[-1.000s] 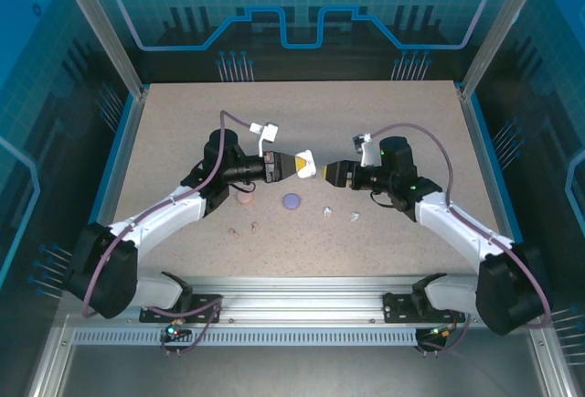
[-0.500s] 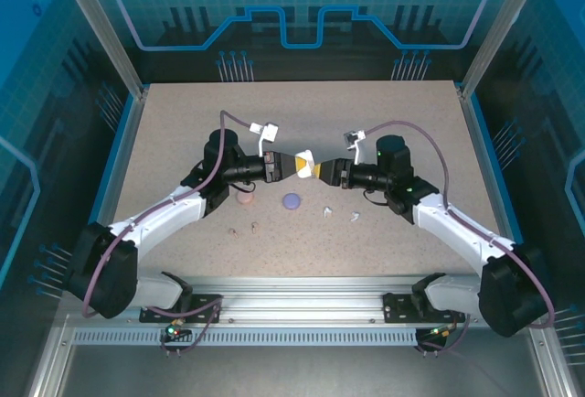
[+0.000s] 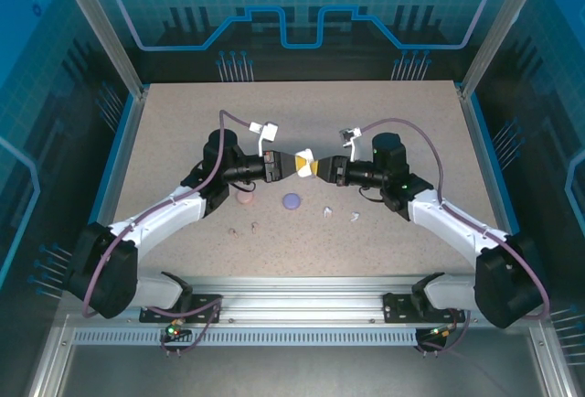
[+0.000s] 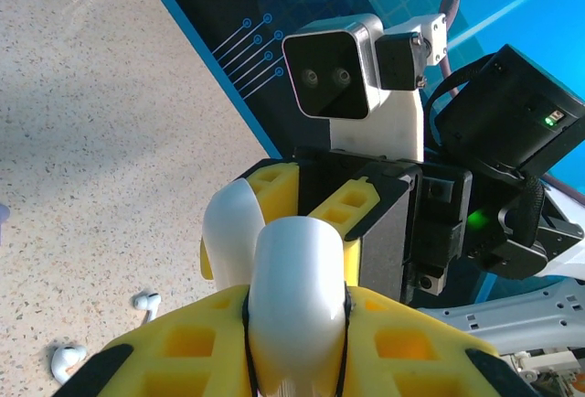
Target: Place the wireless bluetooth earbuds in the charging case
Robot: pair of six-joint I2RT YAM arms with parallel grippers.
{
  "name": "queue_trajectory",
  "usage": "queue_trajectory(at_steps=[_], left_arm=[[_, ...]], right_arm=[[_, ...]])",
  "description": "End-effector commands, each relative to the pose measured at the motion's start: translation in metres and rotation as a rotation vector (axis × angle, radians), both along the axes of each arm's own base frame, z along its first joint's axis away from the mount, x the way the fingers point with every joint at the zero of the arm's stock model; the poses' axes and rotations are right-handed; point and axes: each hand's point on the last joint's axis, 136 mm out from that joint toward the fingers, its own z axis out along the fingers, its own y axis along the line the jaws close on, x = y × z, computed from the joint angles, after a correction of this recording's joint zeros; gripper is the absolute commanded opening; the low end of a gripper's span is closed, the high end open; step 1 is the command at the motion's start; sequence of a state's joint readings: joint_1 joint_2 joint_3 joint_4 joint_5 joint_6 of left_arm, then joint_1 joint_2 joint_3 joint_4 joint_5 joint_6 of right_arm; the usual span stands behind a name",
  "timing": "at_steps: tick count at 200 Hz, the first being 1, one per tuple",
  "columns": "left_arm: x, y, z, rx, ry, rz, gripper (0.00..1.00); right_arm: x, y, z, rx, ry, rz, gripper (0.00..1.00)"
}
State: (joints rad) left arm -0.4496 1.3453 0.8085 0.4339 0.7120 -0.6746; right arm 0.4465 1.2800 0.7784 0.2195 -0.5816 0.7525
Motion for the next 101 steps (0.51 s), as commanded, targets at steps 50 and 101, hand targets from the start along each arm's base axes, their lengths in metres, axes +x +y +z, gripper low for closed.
queue_trajectory(at_steps=[50, 101], left_arm=[[-0.0005, -0.0014, 0.0022, -0.017, -0.023, -0.005, 0.0], [0.0014, 0.0, -0.0003, -0.008, -0.014, 0.014, 0.0]], right_arm=[[-0.0012, 0.0145, 0.0282, 0.066, -0.068, 0.074, 0.03], [0.0029, 0.0094, 0.0194, 0.028, -0.045, 0.03, 0.0]])
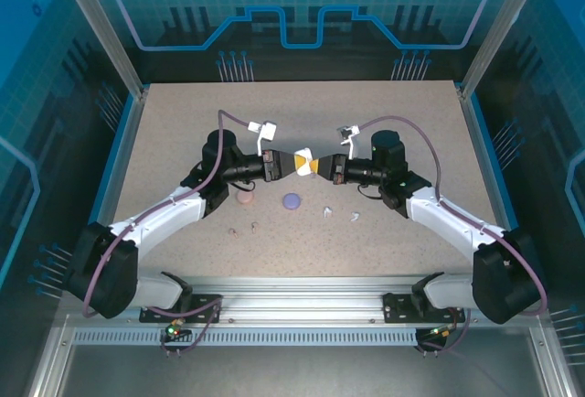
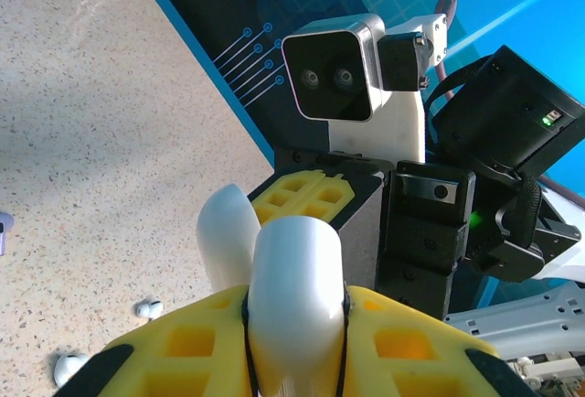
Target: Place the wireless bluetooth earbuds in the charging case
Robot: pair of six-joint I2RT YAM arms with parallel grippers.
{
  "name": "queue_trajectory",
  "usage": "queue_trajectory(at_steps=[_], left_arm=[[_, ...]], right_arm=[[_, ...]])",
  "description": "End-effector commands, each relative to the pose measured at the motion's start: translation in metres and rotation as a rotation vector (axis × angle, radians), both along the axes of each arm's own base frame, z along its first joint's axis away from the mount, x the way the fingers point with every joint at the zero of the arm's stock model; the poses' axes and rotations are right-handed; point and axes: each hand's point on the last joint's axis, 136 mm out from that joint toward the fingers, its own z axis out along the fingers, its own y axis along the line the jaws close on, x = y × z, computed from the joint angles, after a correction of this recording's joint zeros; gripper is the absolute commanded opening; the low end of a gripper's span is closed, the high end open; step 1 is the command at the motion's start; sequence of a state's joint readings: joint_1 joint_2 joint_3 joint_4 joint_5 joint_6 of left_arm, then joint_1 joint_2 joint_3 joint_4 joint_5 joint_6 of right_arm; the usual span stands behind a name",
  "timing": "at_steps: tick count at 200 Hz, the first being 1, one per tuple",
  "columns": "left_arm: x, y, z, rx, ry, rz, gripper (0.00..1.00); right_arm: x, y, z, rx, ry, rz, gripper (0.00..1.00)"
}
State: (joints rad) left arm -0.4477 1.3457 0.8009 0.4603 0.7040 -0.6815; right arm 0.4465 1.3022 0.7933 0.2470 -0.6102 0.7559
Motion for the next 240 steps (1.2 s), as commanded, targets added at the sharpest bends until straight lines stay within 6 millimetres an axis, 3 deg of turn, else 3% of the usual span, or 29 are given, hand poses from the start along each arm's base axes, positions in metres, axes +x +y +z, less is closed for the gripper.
queue_trajectory(at_steps=[1, 108, 118, 123, 153, 191, 212, 240], left_arm=[[0.0, -0.001, -0.002, 0.0, -0.004, 0.005, 0.0], [0.003, 0.01, -0.002, 0.031, -0.022, 0.082, 0.0], [0.004, 0.011, -0.003, 0.038, -0.017, 0.092, 0.37], [0.005, 0.012, -0.004, 0.04, -0.014, 0.1, 0.5], [0.007, 0.024, 0.002, 0.068, -0.031, 0.142, 0.8], [0.008, 0.044, 0.021, 0.146, -0.061, 0.124, 0.94], [0.005, 0.038, 0.032, 0.178, -0.077, 0.029, 0.98], [0.002, 0.028, 0.031, 0.232, -0.05, -0.109, 0.98]], right_arm=[[0.001, 0.004, 0.015, 0.009, -0.034, 0.003, 0.0], [0.007, -0.002, 0.009, -0.014, -0.016, -0.047, 0.0], [0.008, -0.003, 0.009, -0.019, -0.018, -0.05, 0.0], [0.009, -0.004, 0.008, -0.024, -0.017, -0.052, 0.0], [0.014, -0.015, 0.002, -0.096, -0.02, -0.061, 0.0], [0.022, -0.037, 0.013, -0.235, -0.098, -0.042, 0.0], [0.023, -0.041, 0.015, -0.336, -0.149, 0.015, 0.0], [0.024, -0.041, 0.018, -0.436, -0.198, 0.098, 0.0]])
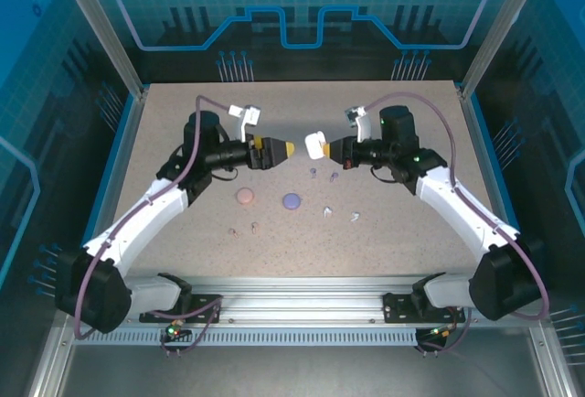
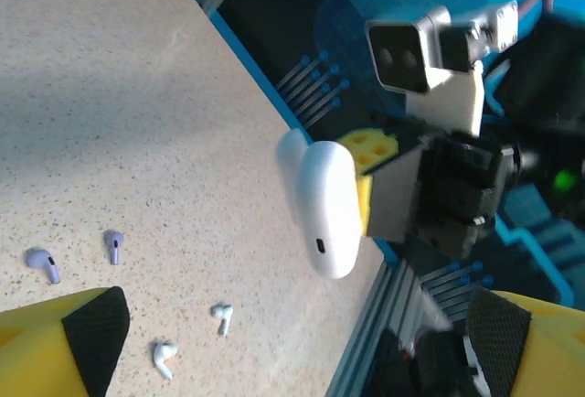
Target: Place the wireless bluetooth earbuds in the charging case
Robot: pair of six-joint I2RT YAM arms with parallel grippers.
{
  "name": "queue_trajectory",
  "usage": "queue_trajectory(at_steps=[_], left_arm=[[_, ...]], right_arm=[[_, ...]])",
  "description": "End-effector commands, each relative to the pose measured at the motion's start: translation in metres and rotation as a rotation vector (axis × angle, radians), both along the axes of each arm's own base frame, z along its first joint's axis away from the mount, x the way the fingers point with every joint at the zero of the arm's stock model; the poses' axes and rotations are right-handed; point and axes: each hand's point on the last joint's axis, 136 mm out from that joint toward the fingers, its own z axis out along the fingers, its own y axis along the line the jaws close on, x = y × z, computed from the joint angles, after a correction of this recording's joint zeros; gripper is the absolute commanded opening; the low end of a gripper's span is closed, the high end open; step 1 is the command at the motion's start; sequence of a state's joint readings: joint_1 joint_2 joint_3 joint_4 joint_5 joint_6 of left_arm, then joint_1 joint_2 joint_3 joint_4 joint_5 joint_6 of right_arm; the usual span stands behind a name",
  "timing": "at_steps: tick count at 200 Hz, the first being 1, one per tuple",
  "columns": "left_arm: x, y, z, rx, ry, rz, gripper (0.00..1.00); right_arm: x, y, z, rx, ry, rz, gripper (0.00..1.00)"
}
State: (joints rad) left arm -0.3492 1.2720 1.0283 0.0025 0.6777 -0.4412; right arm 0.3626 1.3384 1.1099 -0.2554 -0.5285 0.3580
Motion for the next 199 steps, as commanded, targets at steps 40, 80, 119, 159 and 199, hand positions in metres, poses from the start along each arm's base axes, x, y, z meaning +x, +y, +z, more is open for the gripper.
queue_trajectory(at_steps=[40, 80, 119, 159, 199], left_arm=[[-0.018, -0.019, -0.016, 0.136, 0.101, -0.337, 0.83], [-0.016, -0.029, -0.016, 0.108, 0.153, -0.445, 0.64], [-0.014, -0.036, -0.017, 0.065, 0.184, -0.503, 0.59], [-0.021, -0.046, -0.029, 0.072, 0.209, -0.543, 0.57], [-0.024, -0.054, -0.037, 0.077, 0.223, -0.567, 0.49]], right_arm=[[-0.021, -0.004, -0.004, -0.21, -0.076, 0.248, 0.0], [-0.03, 0.0, -0.011, -0.213, -0.064, 0.317, 0.0], [-0.031, 0.011, -0.013, -0.208, -0.059, 0.346, 0.0], [-0.024, 0.02, -0.014, -0.212, -0.057, 0.359, 0.0], [-0.021, 0.026, -0.018, -0.212, -0.048, 0.367, 0.0]])
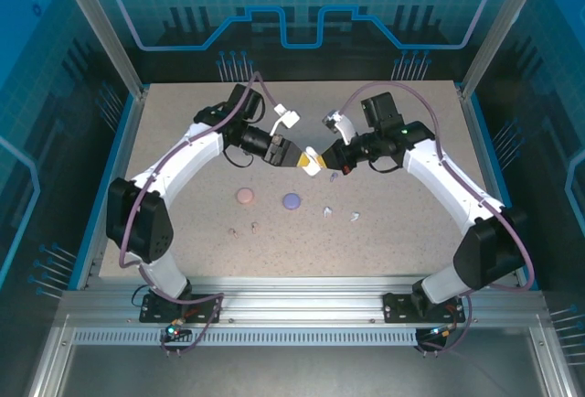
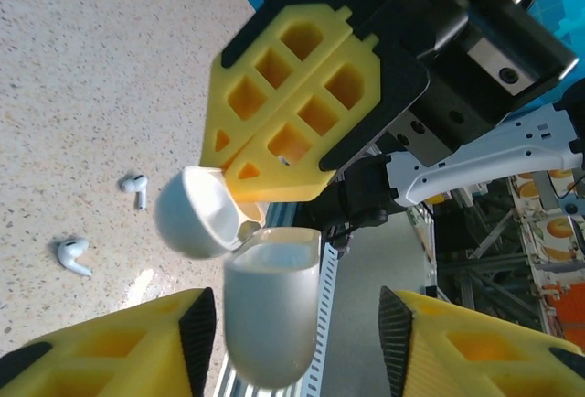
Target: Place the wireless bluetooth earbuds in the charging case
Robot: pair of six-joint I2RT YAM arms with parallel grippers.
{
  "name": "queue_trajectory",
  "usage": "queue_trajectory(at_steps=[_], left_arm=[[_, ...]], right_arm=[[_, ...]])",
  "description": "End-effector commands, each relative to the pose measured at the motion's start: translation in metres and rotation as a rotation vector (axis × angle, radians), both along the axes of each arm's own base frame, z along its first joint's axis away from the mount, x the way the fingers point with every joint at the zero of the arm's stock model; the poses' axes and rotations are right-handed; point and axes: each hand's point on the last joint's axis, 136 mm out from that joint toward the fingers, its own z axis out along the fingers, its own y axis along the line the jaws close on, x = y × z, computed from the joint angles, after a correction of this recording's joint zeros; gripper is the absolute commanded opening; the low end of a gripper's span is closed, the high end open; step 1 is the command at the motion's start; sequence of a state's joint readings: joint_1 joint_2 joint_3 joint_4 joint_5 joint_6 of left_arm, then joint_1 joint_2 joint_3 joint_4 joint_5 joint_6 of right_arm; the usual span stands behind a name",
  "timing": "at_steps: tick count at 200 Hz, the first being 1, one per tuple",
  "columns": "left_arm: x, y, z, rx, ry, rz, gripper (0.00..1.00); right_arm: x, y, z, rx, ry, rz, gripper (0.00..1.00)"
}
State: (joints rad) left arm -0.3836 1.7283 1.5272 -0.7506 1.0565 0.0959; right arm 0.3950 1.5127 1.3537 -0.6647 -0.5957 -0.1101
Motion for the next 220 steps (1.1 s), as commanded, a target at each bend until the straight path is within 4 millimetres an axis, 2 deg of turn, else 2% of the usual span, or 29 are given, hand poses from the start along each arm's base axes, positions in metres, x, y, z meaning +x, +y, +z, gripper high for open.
queue_trajectory(at_steps=[1, 62, 91, 147, 177, 198, 202, 204, 220], left_arm=[[-0.006, -0.006, 0.006, -0.033, -0.004, -0.048, 0.49], [-0.002, -0.01, 0.0, -0.028, 0.006, -0.055, 0.42], [-0.002, -0.011, -0.003, -0.026, 0.01, -0.059, 0.34], [-0.004, -0.009, -0.003, -0.028, 0.008, -0.067, 0.27], [-0.004, -0.009, -0.004, -0.029, 0.009, -0.07, 0.14], [-0.004, -0.009, -0.004, -0.029, 0.01, -0.068, 0.0], [-0.004, -0.01, -0.004, -0.028, 0.009, -0.07, 0.0], [-0.004, -0.009, -0.004, -0.028, 0.009, -0.069, 0.0], [-0.003, -0.008, -0.006, -0.015, 0.002, -0.059, 0.0]], right_arm=[[-0.002, 0.01, 0.006, 0.018, -0.002, 0.039, 0.0], [0.001, 0.014, 0.007, 0.018, -0.005, 0.043, 0.0], [0.002, 0.015, 0.006, 0.019, -0.004, 0.04, 0.0], [0.006, 0.013, 0.002, 0.0, -0.008, 0.028, 0.0], [0.007, 0.013, 0.004, 0.003, -0.012, 0.022, 0.0], [0.011, 0.012, 0.005, -0.002, -0.019, 0.004, 0.0], [0.012, 0.012, 0.006, -0.003, -0.02, -0.003, 0.0], [0.012, 0.011, 0.006, -0.004, -0.02, -0.007, 0.0], [0.021, 0.002, 0.013, -0.003, -0.03, -0.075, 0.23]])
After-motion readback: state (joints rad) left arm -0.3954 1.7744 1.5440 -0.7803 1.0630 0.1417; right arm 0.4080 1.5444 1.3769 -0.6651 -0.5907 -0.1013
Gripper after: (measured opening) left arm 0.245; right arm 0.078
